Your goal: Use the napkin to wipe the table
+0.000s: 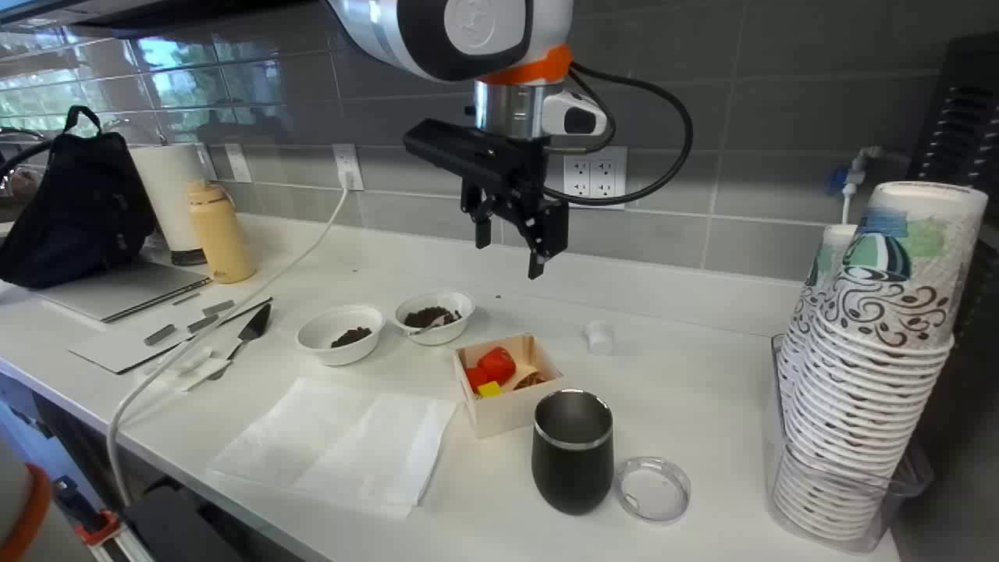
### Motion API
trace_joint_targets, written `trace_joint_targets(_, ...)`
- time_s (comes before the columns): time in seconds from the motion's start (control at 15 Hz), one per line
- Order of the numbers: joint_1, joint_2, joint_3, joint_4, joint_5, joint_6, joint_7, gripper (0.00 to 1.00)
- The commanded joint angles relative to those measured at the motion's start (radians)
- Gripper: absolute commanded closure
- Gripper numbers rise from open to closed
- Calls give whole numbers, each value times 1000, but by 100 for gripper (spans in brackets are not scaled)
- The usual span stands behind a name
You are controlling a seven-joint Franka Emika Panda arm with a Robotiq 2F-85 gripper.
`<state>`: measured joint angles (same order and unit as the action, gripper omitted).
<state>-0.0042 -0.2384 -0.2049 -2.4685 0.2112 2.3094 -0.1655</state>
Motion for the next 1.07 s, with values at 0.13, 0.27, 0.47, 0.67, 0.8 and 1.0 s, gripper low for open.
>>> trace_joint_targets(0.13,-24,1,24,2,7,-3,-5,0)
trace_joint_targets(0.27,-24,1,24,2,7,-3,-5,0)
trace_joint_targets(0.47,-21,-19,43,-39,-5,22,-1,0)
trace_joint_targets(0.67,-10,-66,77,-106,1,51,7,0)
trace_joint_targets(0.8,3,-111,104,-156,2,62,-2,0)
trace_joint_targets(1.0,37,-229,146,-237,3,44,-17,0)
